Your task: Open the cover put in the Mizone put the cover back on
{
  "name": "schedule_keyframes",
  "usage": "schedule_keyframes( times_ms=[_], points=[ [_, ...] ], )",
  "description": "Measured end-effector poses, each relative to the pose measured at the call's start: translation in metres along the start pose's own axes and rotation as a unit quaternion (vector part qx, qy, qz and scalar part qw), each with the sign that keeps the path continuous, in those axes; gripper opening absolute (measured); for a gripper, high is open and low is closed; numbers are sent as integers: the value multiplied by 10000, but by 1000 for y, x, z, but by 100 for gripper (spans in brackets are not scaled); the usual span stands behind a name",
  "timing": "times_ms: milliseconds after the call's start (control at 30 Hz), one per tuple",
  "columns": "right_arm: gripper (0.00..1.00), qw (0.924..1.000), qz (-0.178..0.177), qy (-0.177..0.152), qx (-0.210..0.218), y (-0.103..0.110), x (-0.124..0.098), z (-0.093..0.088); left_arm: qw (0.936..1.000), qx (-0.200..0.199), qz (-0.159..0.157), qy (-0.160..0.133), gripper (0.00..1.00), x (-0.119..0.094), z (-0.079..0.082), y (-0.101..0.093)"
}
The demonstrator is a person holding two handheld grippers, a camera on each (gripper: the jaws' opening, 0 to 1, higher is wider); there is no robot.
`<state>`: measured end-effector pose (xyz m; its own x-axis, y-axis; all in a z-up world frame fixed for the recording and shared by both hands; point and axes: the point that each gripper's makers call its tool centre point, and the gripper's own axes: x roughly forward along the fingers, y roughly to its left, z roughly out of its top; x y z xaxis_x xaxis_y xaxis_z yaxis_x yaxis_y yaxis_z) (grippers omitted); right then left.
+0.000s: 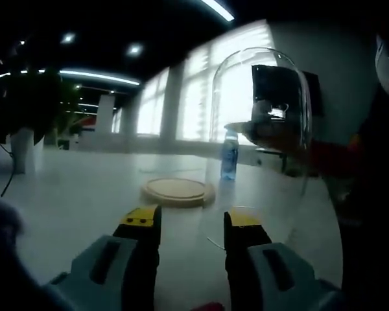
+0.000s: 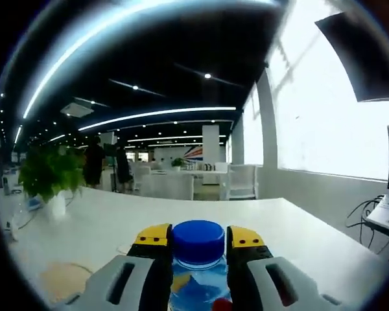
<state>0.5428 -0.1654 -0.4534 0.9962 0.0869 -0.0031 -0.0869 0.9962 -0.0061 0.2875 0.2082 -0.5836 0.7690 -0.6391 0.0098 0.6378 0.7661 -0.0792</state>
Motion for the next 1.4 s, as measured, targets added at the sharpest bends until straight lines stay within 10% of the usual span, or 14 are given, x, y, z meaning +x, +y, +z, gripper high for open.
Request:
schedule_keyframes(
  times_ms=[1400],
  points=[
    [23, 10000, -4, -79, -24, 1, 3, -3, 10000, -5, 25, 65, 31, 1, -2, 3]
  ],
)
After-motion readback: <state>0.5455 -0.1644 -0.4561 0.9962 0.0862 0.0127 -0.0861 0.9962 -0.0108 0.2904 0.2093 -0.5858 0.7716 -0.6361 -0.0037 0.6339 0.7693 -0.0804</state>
